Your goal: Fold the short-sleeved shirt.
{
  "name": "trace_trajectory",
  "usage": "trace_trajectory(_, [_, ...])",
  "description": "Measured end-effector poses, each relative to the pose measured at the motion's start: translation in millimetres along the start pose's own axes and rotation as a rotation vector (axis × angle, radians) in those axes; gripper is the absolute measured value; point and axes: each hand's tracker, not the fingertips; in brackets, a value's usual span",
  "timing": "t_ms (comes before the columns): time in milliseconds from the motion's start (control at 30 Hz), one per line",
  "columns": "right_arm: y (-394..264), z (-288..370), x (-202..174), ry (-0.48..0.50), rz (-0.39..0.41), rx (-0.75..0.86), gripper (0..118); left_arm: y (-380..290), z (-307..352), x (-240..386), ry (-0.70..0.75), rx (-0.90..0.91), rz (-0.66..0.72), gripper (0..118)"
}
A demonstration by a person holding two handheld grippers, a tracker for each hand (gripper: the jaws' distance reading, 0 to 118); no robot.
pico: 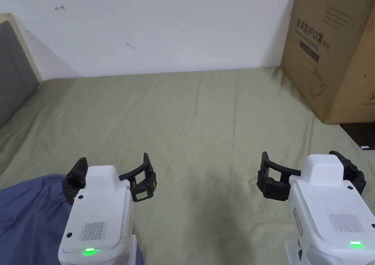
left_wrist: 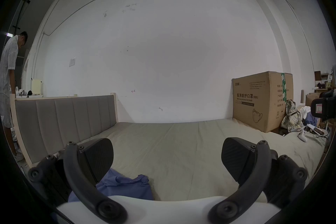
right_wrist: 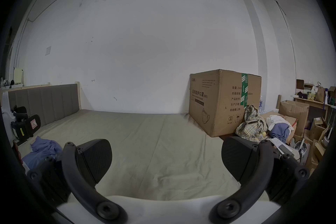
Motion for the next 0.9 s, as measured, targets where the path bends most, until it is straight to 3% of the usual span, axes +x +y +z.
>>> trace_trajectory(900, [2.3,0.4,0.8,0.007,0.004,0.000,117,2.6,0.7,0.6,-0.003,0.028,-0.006,118])
